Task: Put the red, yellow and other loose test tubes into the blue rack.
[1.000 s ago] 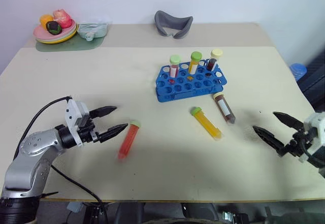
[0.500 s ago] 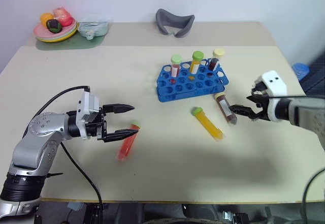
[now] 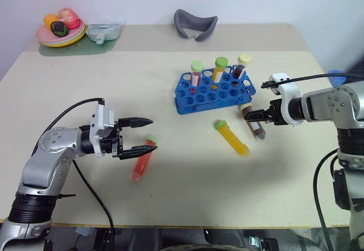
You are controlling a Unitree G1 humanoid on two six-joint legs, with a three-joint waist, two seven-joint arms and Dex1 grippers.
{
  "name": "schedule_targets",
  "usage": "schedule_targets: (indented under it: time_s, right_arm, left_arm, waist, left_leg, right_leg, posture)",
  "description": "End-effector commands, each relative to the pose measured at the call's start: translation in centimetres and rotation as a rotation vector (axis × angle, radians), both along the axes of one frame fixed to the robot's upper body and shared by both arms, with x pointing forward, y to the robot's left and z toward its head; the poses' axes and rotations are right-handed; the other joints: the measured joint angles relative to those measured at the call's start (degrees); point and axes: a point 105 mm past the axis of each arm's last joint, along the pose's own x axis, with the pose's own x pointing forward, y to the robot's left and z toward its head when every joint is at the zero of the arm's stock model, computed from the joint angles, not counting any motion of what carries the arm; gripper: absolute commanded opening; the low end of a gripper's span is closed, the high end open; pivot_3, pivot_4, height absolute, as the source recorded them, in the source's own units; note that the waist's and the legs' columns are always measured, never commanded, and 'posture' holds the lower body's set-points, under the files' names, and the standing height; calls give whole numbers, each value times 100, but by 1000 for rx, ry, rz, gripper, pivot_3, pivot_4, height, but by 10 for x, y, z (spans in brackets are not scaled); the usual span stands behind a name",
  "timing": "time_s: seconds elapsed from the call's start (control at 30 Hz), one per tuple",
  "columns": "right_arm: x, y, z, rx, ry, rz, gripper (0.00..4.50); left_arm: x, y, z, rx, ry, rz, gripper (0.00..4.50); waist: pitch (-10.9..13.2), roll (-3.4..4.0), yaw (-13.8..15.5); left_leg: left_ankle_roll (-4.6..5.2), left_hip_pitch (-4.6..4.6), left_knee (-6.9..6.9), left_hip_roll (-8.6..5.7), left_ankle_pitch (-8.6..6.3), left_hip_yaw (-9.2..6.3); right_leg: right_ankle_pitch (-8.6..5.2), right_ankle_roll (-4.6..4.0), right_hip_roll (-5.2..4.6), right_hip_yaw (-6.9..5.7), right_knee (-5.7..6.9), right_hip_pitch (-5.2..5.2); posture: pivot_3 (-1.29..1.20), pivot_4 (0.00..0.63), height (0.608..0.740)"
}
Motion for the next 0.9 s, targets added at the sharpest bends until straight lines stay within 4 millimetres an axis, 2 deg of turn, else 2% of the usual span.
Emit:
schedule_targets:
  time_s: [0.03, 0.37, 0.63, 0.67, 0.7, 0.83, 0.9]
  right_arm:
    - [7, 5, 8, -2, -17, -8, 4500]
    - [25, 11, -3, -23, -9, -47, 4500]
    - [26, 6, -15, -67, -4, -36, 4500]
    - [25, 6, -17, -68, -1, -34, 3947]
    - [25, 7, -18, -68, 2, -32, 3753]
    - [21, 7, -24, -77, 22, -18, 1845]
    - [19, 7, -25, -77, 25, -15, 1845]
  left_arm:
    - [-3, -3, 2, -5, -18, -12, 3792]
    - [-7, 0, 2, -3, -19, 7, 3792]
    - [-10, -1, 4, -15, -17, 21, 3792]
    - [-10, 0, 4, -15, -17, 22, 3838]
    - [-10, 0, 5, -15, -17, 24, 3838]
    - [-10, 0, 5, -15, -16, 29, 3838]
    - [-10, 0, 6, -15, -16, 31, 3838]
  waist:
    - [0, 0, -7]
    - [1, 1, -5]
    - [1, 1, -15]
    - [1, 1, -15]
    - [1, 1, -15]
    - [1, 1, -16]
    - [1, 1, -14]
  left_leg:
    - [0, 0, 0, 0, 0, 0]
    - [0, -6, 1, 0, 0, 0]
    - [0, -10, 4, 0, 0, 0]
    - [0, -9, 4, 0, 0, 0]
    - [0, -9, 5, 0, 0, -1]
    - [0, -9, 5, 0, 0, -1]
    - [0, -9, 4, 0, 0, -1]
  right_leg:
    - [0, 0, 0, 0, 1, -2]
    - [0, 0, 0, 1, 7, -10]
    - [0, 0, 0, 0, 9, -13]
    - [0, 0, 1, 0, 10, -12]
    - [0, 0, 1, 0, 11, -12]
    - [0, 0, 1, 0, 10, -12]
    - [0, 0, 1, 0, 10, -12]
  posture:
    - [0, 150, 740]
    - [0, 150, 740]
    - [0, 150, 740]
    - [0, 150, 740]
    - [0, 150, 740]
    - [0, 150, 740]
    - [0, 150, 740]
